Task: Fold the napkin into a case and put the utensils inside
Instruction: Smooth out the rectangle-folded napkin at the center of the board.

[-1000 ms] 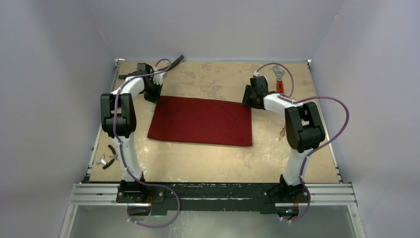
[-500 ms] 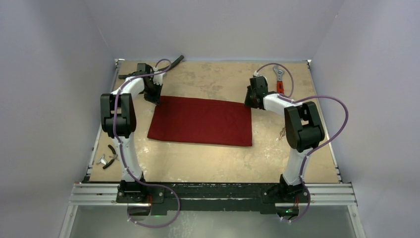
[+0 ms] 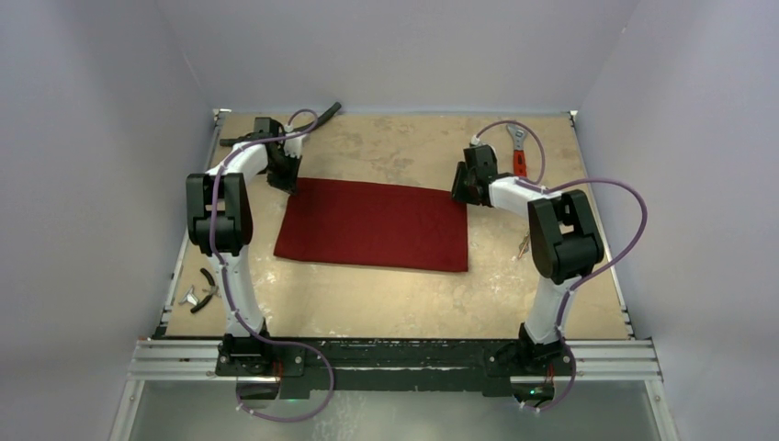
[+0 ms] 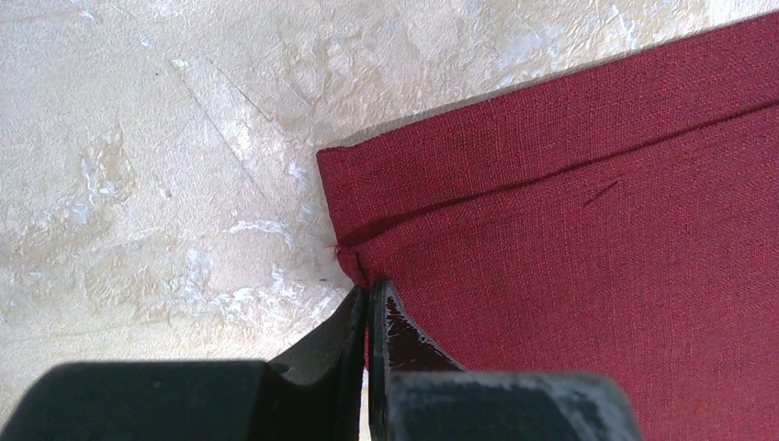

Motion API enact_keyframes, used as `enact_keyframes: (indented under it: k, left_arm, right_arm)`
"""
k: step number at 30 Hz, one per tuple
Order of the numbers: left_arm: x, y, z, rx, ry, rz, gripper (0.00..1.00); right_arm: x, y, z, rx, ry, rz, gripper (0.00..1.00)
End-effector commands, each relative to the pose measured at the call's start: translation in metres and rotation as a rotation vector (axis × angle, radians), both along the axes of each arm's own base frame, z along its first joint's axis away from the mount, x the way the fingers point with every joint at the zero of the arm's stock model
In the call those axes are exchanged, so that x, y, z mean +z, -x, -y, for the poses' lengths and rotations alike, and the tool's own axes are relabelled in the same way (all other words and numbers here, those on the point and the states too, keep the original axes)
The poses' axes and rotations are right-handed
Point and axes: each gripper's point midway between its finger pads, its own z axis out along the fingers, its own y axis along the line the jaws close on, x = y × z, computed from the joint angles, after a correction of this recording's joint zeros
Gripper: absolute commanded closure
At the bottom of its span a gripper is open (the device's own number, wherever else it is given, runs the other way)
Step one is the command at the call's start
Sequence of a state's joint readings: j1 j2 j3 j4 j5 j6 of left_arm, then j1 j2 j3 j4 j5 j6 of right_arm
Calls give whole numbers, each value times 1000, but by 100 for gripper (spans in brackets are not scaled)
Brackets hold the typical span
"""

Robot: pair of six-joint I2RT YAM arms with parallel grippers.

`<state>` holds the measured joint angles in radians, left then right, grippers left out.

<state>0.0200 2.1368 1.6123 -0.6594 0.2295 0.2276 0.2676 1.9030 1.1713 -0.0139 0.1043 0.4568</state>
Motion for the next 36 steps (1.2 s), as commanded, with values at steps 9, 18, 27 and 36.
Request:
enact_keyframes:
  k: [9,18,27,36]
  left_arm:
    - [19,-3,-4,-5,-7,51,100]
    - [19,-3,-5,-8,-11,51,100]
    - [17,-3,-3,-6,-3,45,100]
    - [19,-3,-2,-7,6,47,100]
  right_arm:
    - [33,-3,1,-3,-11,64,60]
    - [11,2,-1,7,-14,19,62]
    - [2,3,4,-13,5,9,63]
    - [7,4,10,-29,34,27,64]
